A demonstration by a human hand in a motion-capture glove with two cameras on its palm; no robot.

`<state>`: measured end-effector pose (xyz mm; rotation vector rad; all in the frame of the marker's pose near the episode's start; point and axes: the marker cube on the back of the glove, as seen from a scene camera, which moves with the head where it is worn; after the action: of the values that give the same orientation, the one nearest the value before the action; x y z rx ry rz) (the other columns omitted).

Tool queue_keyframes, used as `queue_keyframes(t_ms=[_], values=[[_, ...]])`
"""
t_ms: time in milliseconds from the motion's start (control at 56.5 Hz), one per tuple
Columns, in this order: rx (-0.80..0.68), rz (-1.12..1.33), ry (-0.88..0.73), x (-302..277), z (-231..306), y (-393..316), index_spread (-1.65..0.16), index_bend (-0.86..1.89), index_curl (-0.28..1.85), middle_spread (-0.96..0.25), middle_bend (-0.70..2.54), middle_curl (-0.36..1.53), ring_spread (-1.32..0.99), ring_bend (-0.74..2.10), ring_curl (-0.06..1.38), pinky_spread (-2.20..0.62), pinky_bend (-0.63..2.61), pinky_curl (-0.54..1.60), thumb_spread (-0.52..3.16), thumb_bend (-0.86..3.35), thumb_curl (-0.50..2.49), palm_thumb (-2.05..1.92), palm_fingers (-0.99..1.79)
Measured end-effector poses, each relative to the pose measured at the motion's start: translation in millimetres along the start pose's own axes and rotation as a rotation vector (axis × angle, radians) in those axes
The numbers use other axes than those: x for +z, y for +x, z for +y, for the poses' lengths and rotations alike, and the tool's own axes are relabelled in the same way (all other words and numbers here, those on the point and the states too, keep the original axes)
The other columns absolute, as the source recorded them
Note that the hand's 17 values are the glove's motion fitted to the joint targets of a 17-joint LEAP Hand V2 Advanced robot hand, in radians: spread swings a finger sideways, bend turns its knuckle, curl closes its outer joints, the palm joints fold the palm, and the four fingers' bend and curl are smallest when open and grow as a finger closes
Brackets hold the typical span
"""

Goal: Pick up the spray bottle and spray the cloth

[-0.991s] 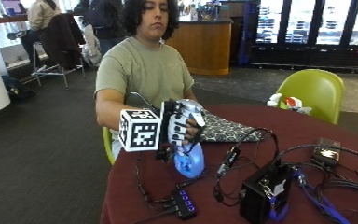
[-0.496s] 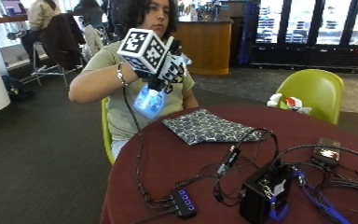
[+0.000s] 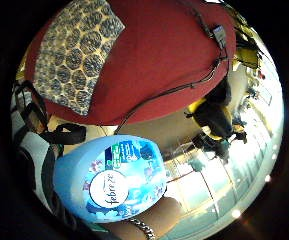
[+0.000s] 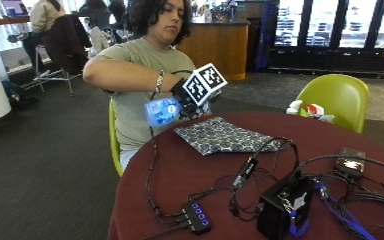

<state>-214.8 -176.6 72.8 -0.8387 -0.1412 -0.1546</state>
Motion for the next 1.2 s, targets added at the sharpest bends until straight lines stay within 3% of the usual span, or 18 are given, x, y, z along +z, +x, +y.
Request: queue_keyframes(t_ms=[283,496,761,921,1204], values=[[0.121,0.096,-0.156,51.5,-52.6,7.1,-0.28,0.42,0.57,-0.2,0.67,0.57,-0.21,0.77,0.49,-0.3,0.49,0.44,0.25,-0.03,0.79,0.93,1.39],[0.085,0.002,-0.072,22.3,-55.1,-8.3,-0.28,0.41,0.58,-0.2,0.67,0.56,-0.21,0.77,0.49,-0.3,0.49,0.43,0.27,-0.03,0.81,0.93,1.38],[-0.288,-0.336,0.26,-72.2,-46.5,-87.4,-0.28,0.4,0.59,-0.2,0.67,0.56,-0.21,0.76,0.49,-0.3,0.49,0.43,0.27,-0.03,0.82,0.93,1.39],[-0.555,-0.617,0.45,-88.2,-63.2,-149.8,-0.28,0.39,0.6,-0.2,0.67,0.56,-0.21,0.76,0.49,-0.3,0.49,0.43,0.28,-0.03,0.83,0.93,1.39],[-0.749,-1.0,0.786,-98.4,-141.5,-212.3,-0.28,0.36,0.6,-0.2,0.67,0.56,-0.19,0.77,0.49,-0.29,0.49,0.43,0.29,-0.03,0.84,0.93,1.38]])
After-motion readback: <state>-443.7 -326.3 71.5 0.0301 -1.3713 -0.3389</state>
